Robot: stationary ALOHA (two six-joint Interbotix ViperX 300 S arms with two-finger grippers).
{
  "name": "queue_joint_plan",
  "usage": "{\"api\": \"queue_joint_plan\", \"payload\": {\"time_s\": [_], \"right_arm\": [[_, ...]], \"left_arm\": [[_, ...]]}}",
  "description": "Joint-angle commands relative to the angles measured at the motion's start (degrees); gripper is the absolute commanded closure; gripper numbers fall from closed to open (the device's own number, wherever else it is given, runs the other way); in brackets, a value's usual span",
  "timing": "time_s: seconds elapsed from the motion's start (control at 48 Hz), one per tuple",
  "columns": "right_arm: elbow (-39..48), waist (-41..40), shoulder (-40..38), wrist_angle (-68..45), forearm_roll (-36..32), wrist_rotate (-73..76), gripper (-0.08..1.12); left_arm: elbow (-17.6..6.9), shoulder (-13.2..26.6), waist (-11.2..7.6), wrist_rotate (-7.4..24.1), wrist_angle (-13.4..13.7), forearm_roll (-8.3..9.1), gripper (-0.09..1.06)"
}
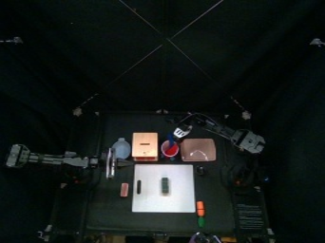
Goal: Cut the sushi into 4 pieces with the knife
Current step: Grasp knife edge with left hand
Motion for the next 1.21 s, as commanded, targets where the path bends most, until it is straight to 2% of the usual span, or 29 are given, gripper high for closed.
{"api": "queue_joint_plan", "payload": {"time_s": [0.021, 0.25, 0.562, 0.688, 0.958, 1.083, 1.208], "right_arm": [[-3.60, 0.44, -3.34, 2.20, 0.26, -0.09, 0.92], [-6.68, 2.90, -9.76, 3.69, 0.18, -0.26, 0.92], [-0.44, 6.86, -21.01, -2.29, -1.41, -1.05, 0.93], [3.96, 8.61, -25.14, -7.91, -1.93, -0.97, 0.92], [14.24, 13.36, -31.20, -19.86, -5.89, -1.41, 0.92], [18.46, 15.12, -33.49, -26.28, -7.12, -1.41, 0.92], [23.03, 18.02, -35.60, -34.80, -8.09, -1.58, 0.93]], "left_arm": [[-0.79, 0.18, 0.18, -0.09, -0.26, -0.09, 0.84], [-0.79, 0.18, 0.18, -0.09, -0.26, -0.09, 0.84], [-0.79, 0.18, 0.18, -0.18, -0.79, -0.09, 0.81], [-0.79, 0.18, 0.18, -0.18, -0.88, -0.35, 0.72], [-0.79, 0.18, 0.18, 0.00, -0.88, -1.05, 0.45], [-0.70, 0.18, 0.18, 0.00, -0.88, -1.14, 0.39], [-0.62, 0.18, 0.26, 0.00, -0.88, -1.14, 0.39]]}}
